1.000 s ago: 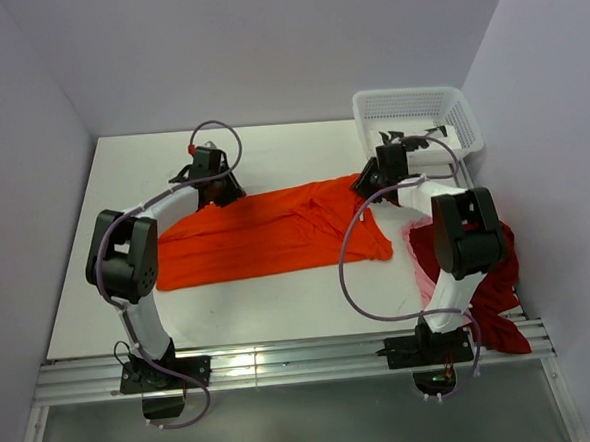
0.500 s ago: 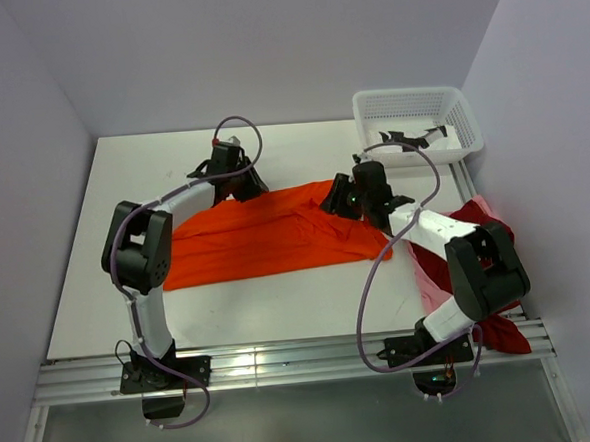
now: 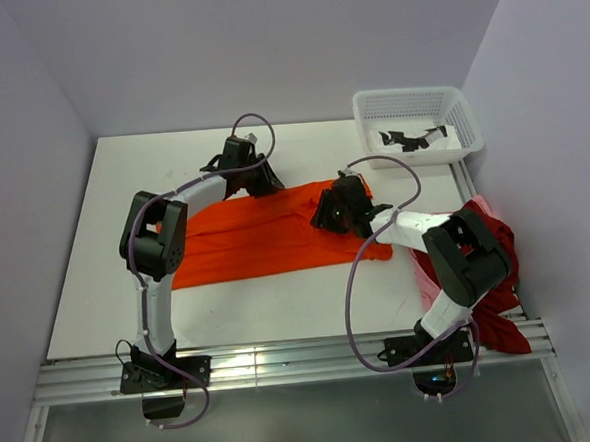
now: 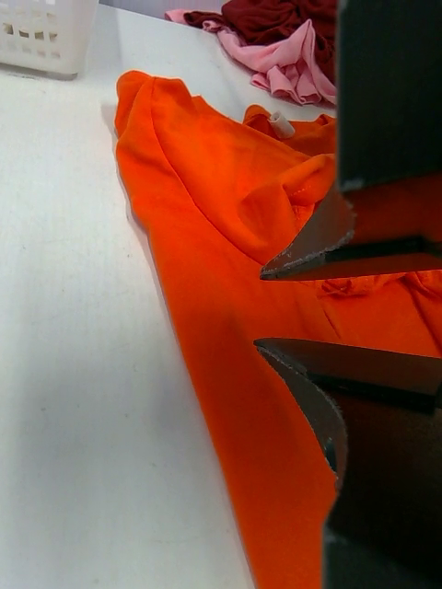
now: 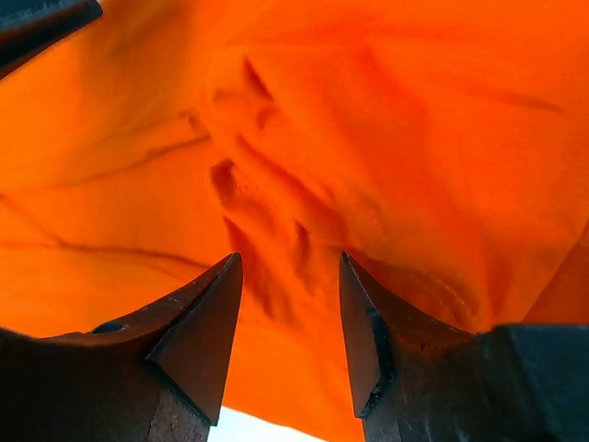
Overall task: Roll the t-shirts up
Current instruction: Fold the tshirt
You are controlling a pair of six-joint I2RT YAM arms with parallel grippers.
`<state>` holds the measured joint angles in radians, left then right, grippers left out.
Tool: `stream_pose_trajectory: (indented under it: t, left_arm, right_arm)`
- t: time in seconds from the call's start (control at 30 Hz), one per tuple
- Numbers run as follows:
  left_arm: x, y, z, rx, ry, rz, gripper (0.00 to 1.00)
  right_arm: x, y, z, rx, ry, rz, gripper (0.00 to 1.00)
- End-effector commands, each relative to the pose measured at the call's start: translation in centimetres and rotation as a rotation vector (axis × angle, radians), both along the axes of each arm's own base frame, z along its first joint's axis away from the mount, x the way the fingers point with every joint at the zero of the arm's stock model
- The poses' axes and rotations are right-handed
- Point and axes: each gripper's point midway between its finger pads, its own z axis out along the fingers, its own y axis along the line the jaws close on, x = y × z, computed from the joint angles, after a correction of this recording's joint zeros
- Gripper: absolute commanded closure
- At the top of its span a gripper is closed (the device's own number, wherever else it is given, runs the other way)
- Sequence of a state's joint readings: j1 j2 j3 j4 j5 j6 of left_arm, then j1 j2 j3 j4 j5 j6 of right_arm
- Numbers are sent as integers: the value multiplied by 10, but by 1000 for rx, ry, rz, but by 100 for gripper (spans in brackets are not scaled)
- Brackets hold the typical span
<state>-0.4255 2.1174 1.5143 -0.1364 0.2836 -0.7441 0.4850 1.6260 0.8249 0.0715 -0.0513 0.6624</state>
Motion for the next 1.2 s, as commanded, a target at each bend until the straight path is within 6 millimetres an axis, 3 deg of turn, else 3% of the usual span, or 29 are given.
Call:
stream_pose_trajectory:
  t: [0.0, 0.57, 1.03, 1.17]
  left_arm:
    - [9, -21, 19, -53, -56, -61, 64]
    - [7, -61, 14, -95, -70, -150, 64]
    - [7, -71, -2, -103, -44, -177, 63]
    - [4, -73, -10, -116, -21, -184, 63]
  right_arm:
    - [18, -3, 8, 28, -71, -103, 46]
    - [46, -27, -3, -52, -81, -269, 46]
    - [63, -4, -9, -22, -103, -166, 51]
    - [66, -1, -7, -17, -115, -148, 57]
